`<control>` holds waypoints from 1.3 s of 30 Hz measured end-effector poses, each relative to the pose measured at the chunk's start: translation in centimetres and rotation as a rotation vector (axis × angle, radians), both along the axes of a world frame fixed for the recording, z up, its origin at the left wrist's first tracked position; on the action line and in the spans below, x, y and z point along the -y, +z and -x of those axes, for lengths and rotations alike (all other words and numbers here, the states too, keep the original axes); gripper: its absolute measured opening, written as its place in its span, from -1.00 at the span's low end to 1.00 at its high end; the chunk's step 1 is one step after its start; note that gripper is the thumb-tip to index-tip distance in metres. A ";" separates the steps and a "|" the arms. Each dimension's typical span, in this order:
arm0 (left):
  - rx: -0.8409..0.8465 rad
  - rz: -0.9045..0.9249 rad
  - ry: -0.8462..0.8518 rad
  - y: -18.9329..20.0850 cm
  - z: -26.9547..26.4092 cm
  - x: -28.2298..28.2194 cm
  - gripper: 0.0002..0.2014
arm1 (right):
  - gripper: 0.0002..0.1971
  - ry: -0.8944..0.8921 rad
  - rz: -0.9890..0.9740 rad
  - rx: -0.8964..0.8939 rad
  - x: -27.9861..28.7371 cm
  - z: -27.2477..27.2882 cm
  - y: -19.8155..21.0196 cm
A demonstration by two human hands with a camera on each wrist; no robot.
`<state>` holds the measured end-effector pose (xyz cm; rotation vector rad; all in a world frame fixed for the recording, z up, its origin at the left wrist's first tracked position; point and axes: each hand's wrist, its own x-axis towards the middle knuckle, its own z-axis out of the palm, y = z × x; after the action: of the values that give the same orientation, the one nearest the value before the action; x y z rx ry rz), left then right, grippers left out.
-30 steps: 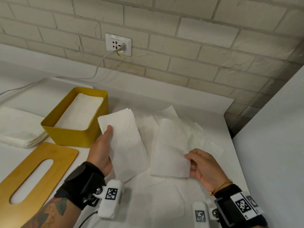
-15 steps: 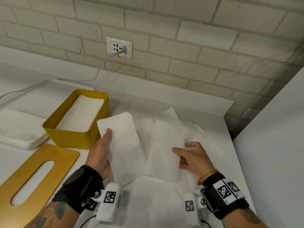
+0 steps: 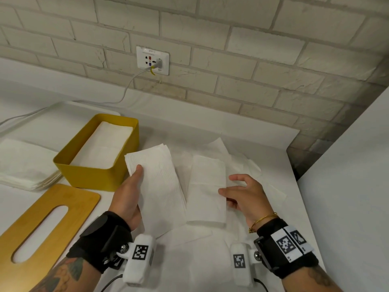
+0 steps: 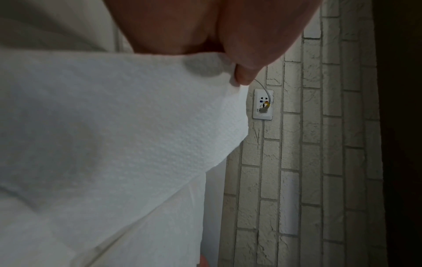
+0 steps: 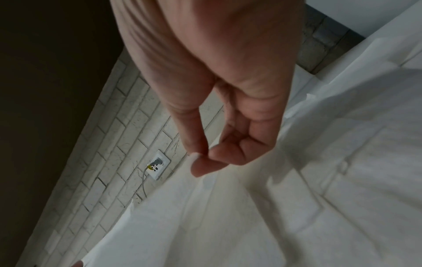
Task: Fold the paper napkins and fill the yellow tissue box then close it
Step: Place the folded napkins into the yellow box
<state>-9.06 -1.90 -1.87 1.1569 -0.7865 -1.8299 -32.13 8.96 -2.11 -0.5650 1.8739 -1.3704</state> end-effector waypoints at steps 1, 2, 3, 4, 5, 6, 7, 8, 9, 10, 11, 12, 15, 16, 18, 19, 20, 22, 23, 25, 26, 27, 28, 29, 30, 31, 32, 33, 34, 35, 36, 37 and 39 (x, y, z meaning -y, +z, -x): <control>-0.007 -0.002 -0.001 -0.1 -0.1 0.0 -0.66 | -0.56 -0.006 0.012 -0.041 0.1 0.1 0.3; -0.013 -0.004 -0.001 -0.1 -0.1 0.0 -0.66 | -0.57 -0.006 0.021 -0.095 0.3 0.3 0.8; -0.018 -0.005 0.000 -0.1 -0.2 0.1 -0.66 | -0.58 0.006 0.030 -0.158 0.5 0.3 1.6; -0.020 -0.007 -0.002 -0.2 -0.2 0.1 -0.66 | -0.59 0.029 0.043 -0.226 0.8 0.3 2.5; -0.023 -0.008 -0.003 -0.3 -0.3 0.2 -0.65 | -0.60 0.053 0.065 -0.286 1.1 0.2 3.6; -0.024 -0.010 -0.004 -0.3 -0.2 0.2 -0.65 | -0.62 0.080 0.097 -0.333 1.4 0.1 4.7; -0.027 -0.013 -0.006 -0.3 -0.2 0.3 -0.66 | -0.63 0.112 0.135 -0.362 1.8 -0.1 6.0; -0.030 -0.022 -0.012 -0.4 -0.2 0.3 -0.68 | -0.64 0.156 0.185 -0.361 2.2 -0.5 7.2; -0.036 -0.035 -0.023 -0.5 -0.1 0.4 -0.69 | -0.64 0.207 0.251 -0.323 2.5 -0.9 8.5; -0.043 -0.052 -0.036 -0.6 0.0 0.4 -0.69 | -0.63 0.264 0.328 -0.253 2.9 -1.3 9.7; -0.052 -0.074 -0.052 -0.7 0.1 0.4 -0.69 | -0.63 0.320 0.410 -0.159 3.2 -1.8 10.8; -0.061 -0.099 -0.074 -0.7 0.3 0.3 -0.67 | -0.61 0.365 0.485 -0.064 3.5 -2.3 11.8; -0.110 -0.165 -0.130 -0.6 0.8 0.2 -0.57 | -0.60 0.427 0.654 0.133 3.9 -3.1 14.1; -0.134 -0.180 -0.148 -0.5 1.0 0.1 -0.56 | -0.61 0.430 0.703 0.182 3.9 -3.0 14.4; -0.190 -0.199 -0.194 -0.1 1.4 -0.1 -0.56 | -0.64 0.384 0.753 0.262 3.8 -2.4 14.3; -0.219 -0.209 -0.220 0.1 1.6 -0.1 -0.55 | -0.66 0.338 0.745 0.270 3.8 -2.0 13.9; -0.247 -0.225 -0.246 0.3 1.7 -0.2 -0.54 | -0.67 0.287 0.723 0.256 3.7 -1.5 13.2; -0.300 -0.258 -0.293 0.6 1.8 -0.3 -0.51 | -0.67 0.214 0.673 0.202 3.4 -0.6 11.4; -0.328 -0.275 -0.315 0.6 1.8 -0.3 -0.49 | -0.65 0.185 0.644 0.175 3.2 -0.1 10.5; -0.369 -0.305 -0.360 0.5 1.8 -0.4 -0.46 | -0.57 0.119 0.590 0.138 2.6 0.7 8.4; -0.379 -0.307 -0.373 0.2 1.8 -0.5 -0.46 | -0.54 0.085 0.562 0.128 2.2 1.1 7.4; -0.383 -0.300 -0.375 0.0 1.9 -0.6 -0.47 | -0.52 0.055 0.528 0.110 1.6 1.6 6.4; -0.386 -0.287 -0.373 -0.2 1.9 -0.6 -0.48 | -0.52 0.036 0.485 0.074 1.1 1.8 5.5; -0.393 -0.277 -0.370 -0.5 1.9 -0.7 -0.48 | -0.52 0.028 0.436 0.026 0.4 1.9 4.7; -0.400 -0.272 -0.370 -0.6 1.9 -0.8 -0.49 | -0.54 0.024 0.389 -0.020 -0.2 1.9 4.0; -0.402 -0.266 -0.372 -0.8 2.0 -0.8 -0.48 | -0.57 0.022 0.350 -0.052 -0.8 1.7 3.4; -0.401 -0.257 -0.377 -1.0 2.0 -0.8 -0.47 | -0.63 0.019 0.324 -0.068 -1.4 1.5 2.9; -0.396 -0.247 -0.384 -1.2 2.0 -0.8 -0.45 | -0.68 0.019 0.305 -0.079 -1.9 1.4 2.3; -0.387 -0.238 -0.387 -1.3 2.0 -0.7 -0.41 | -0.72 0.019 0.289 -0.094 -2.3 1.3 1.7; -0.382 -0.232 -0.388 -1.5 2.0 -0.6 -0.38 | -0.73 0.012 0.275 -0.108 -2.7 1.3 1.1; -0.380 -0.229 -0.390 -1.7 1.9 -0.5 -0.36 | -0.73 0.003 0.262 -0.117 -3.0 1.3 0.6; -0.380 -0.229 -0.398 -1.7 1.8 -0.5 -0.36 | -0.73 -0.002 0.251 -0.120 -3.3 1.3 0.2; -0.356 -0.219 -0.431 -1.9 1.7 -0.5 -0.46 | -0.75 0.004 0.223 -0.109 -3.9 1.3 -0.5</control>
<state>-10.78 -1.37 -3.75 0.7904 -0.6723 -2.4462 -33.41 12.88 -2.56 -0.7682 1.8147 -1.5855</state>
